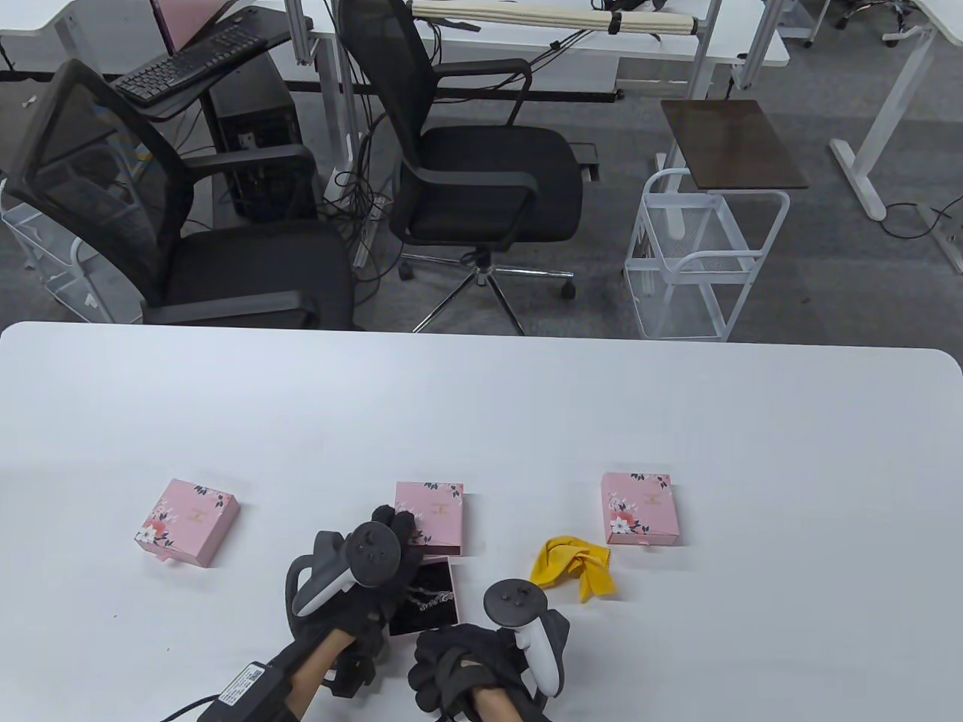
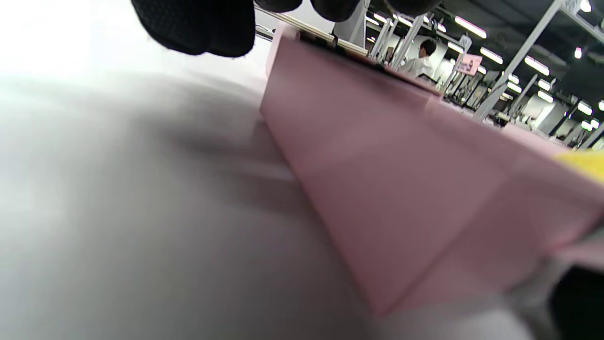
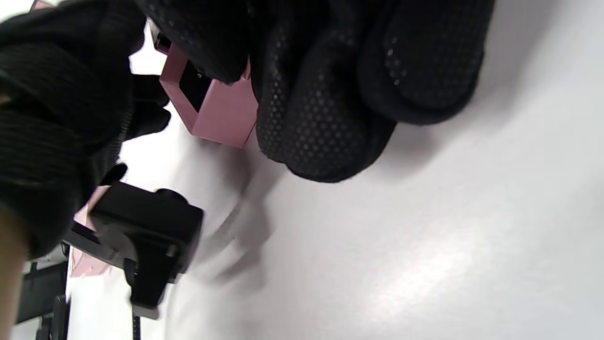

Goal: Dust necklace

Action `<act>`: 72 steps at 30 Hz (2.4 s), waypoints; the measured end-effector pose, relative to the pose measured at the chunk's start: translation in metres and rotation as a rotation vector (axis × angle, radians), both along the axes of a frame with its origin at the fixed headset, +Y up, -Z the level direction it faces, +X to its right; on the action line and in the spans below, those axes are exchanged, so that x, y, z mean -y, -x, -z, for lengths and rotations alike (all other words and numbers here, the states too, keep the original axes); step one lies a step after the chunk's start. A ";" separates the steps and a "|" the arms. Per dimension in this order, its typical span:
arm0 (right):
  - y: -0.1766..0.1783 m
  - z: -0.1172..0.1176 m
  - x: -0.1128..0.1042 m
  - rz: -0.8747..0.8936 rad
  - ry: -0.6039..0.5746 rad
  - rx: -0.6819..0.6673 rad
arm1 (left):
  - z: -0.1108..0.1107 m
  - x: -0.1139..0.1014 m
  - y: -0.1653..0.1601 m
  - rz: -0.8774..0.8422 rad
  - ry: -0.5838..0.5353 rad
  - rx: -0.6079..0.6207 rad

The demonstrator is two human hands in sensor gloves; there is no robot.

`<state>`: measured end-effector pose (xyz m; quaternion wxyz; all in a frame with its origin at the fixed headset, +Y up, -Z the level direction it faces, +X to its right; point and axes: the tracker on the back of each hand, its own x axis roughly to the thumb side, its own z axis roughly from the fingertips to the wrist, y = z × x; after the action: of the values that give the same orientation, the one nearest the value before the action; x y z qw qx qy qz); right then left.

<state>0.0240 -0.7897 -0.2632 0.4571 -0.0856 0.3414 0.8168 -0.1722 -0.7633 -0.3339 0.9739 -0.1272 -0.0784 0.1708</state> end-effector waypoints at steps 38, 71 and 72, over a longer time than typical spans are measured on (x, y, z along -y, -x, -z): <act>0.035 0.040 -0.042 -0.732 -0.663 -0.383 | -0.038 -0.031 0.050 -0.157 -0.168 -0.064; 0.049 0.038 -0.034 -0.838 -0.673 -0.460 | -0.038 -0.031 0.055 -0.191 -0.169 -0.061; 0.047 0.037 -0.035 -0.831 -0.686 -0.444 | -0.038 -0.031 0.055 -0.194 -0.170 -0.062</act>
<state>-0.0235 -0.7551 -0.3003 0.0174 0.1139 0.0830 0.9899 -0.2271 -0.7318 -0.2961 0.9621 -0.0308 -0.0745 0.2606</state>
